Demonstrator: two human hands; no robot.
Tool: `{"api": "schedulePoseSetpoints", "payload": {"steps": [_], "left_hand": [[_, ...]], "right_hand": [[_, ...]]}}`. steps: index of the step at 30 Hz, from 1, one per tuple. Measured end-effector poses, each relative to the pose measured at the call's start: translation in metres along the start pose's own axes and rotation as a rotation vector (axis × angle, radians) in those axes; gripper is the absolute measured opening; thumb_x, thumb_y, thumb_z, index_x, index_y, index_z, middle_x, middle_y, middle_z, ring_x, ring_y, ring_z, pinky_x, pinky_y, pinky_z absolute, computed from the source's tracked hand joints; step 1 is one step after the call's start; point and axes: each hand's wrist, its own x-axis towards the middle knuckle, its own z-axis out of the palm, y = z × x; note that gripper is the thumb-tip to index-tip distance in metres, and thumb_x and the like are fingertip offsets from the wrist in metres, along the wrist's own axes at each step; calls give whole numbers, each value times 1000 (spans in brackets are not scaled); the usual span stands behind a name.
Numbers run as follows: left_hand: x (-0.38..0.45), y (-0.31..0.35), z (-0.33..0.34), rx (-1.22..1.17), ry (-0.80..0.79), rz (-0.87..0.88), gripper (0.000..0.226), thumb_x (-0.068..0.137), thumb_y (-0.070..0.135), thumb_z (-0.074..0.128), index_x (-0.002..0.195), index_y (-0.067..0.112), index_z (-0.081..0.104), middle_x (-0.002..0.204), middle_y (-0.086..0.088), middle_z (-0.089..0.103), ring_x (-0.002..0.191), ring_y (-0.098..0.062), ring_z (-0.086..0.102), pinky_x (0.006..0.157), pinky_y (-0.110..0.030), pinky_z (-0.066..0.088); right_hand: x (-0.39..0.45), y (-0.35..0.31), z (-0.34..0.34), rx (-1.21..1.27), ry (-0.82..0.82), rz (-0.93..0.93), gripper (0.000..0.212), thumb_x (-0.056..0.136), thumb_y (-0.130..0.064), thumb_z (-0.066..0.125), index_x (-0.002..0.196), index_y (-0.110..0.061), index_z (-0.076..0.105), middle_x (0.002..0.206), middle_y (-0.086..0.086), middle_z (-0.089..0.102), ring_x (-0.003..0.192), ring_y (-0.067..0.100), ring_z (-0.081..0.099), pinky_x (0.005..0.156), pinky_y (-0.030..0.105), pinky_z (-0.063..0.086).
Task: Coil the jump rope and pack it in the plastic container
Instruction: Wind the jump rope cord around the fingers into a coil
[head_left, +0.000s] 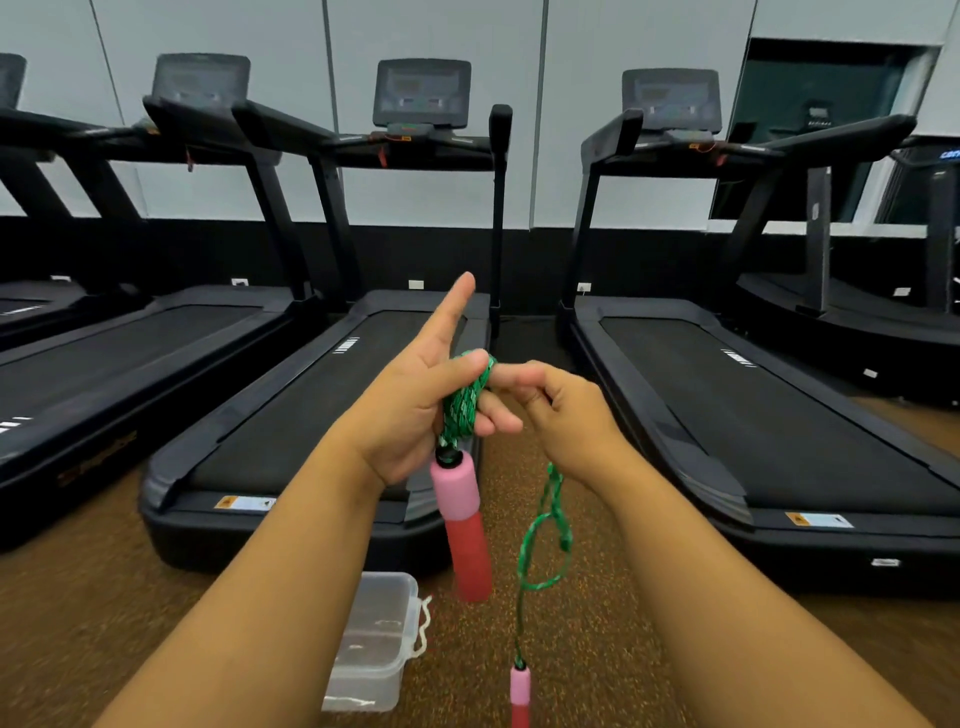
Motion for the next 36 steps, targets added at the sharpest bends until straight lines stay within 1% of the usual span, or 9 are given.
{"api": "schedulePoseSetpoints", "payload": {"steps": [7, 11, 15, 18, 20, 23, 27, 32, 36], "left_hand": [[10, 10, -4, 159, 182, 155, 86, 89, 16, 55, 151, 43, 2, 123, -21, 65, 82, -22, 73, 69, -23, 57], [11, 8, -5, 192, 267, 191, 88, 89, 22, 51, 150, 44, -8, 133, -17, 58, 94, -22, 72, 76, -24, 56], [10, 4, -8, 206, 306, 241, 79, 101, 12, 39, 148, 45, -14, 142, -15, 50, 107, -22, 68, 82, -24, 54], [11, 6, -11, 205, 350, 254, 76, 103, 9, 35, 148, 45, -14, 144, -14, 49, 108, -20, 68, 86, -25, 53], [11, 5, -13, 226, 365, 254, 77, 103, 8, 35, 148, 45, -14, 145, -15, 48, 109, -20, 67, 88, -26, 53], [12, 3, -14, 339, 348, 228, 79, 102, 5, 37, 148, 46, -14, 148, -15, 44, 110, -19, 67, 93, -28, 51], [12, -3, -18, 421, 330, 158, 76, 104, 8, 33, 147, 48, -15, 148, -14, 44, 109, -17, 67, 97, -29, 50], [6, -7, -14, 353, 274, 71, 60, 106, 28, 24, 146, 51, -14, 145, -14, 47, 107, -23, 68, 94, -29, 52], [0, -8, -17, 318, 195, -75, 58, 96, 58, 25, 146, 56, -3, 138, -9, 54, 103, -22, 69, 98, -35, 49]], "right_hand": [[-14, 4, 22, -60, -161, -10, 42, 102, -17, 43, 142, -28, 45, 133, -5, 55, 122, 4, 47, 93, 14, 35], [-20, 3, 26, -117, -219, -62, 48, 102, -22, 40, 147, -37, 30, 133, 6, 58, 120, 16, 53, 100, 31, 43], [-24, 0, 26, -194, -279, -68, 41, 102, -27, 39, 142, -37, 36, 96, -2, 64, 79, 8, 56, 70, 23, 43], [-28, 0, 24, -206, -305, -67, 16, 102, -30, 40, 110, -30, 53, 75, -3, 61, 64, 7, 52, 63, 25, 42], [-30, -2, 22, -215, -308, -58, 17, 102, -33, 38, 102, -29, 54, 73, -4, 62, 65, 8, 53, 65, 30, 45], [-33, -9, 21, -269, -305, -106, 30, 102, -35, 37, 121, -25, 57, 75, -5, 59, 72, 14, 56, 69, 35, 47], [-33, -19, 19, -393, -292, -248, 24, 99, -29, 44, 113, -16, 59, 84, 0, 64, 78, 20, 58, 70, 38, 47], [-30, -27, 13, -494, -279, -352, 21, 98, -32, 46, 105, -20, 62, 82, -3, 65, 77, 20, 58, 68, 35, 42], [-27, -34, 6, -546, -222, -389, 21, 99, -30, 46, 110, -25, 62, 103, -9, 68, 94, 17, 59, 82, 42, 42]]}}
